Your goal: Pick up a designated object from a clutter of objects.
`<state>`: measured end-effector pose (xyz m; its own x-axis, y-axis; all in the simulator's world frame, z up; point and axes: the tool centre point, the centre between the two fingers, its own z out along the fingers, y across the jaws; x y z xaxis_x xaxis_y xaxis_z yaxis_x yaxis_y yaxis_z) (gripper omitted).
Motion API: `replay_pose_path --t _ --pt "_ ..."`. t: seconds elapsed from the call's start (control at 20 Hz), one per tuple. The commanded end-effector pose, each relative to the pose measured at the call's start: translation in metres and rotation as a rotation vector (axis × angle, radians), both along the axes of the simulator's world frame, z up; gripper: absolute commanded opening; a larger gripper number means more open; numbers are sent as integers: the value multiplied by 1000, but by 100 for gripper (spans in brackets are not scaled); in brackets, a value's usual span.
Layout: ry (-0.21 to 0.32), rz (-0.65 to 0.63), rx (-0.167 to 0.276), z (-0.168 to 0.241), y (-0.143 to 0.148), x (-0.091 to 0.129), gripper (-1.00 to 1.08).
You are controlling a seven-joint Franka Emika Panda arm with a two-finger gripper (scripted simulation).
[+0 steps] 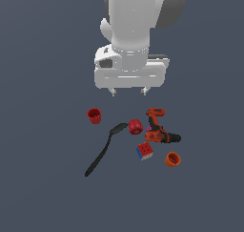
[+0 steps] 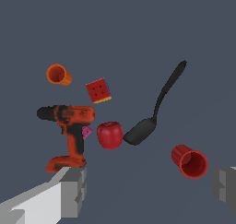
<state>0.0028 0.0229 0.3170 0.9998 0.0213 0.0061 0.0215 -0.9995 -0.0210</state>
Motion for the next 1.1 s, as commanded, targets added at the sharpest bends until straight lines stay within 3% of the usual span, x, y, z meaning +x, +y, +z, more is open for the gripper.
replay_pose_path --t 0.0,0.6,1.05 --pt "0 0 0 0 0 0 68" --pt "-7 10 1 -2 9 6 68" --pt "13 183 -40 -28 31 19 68"
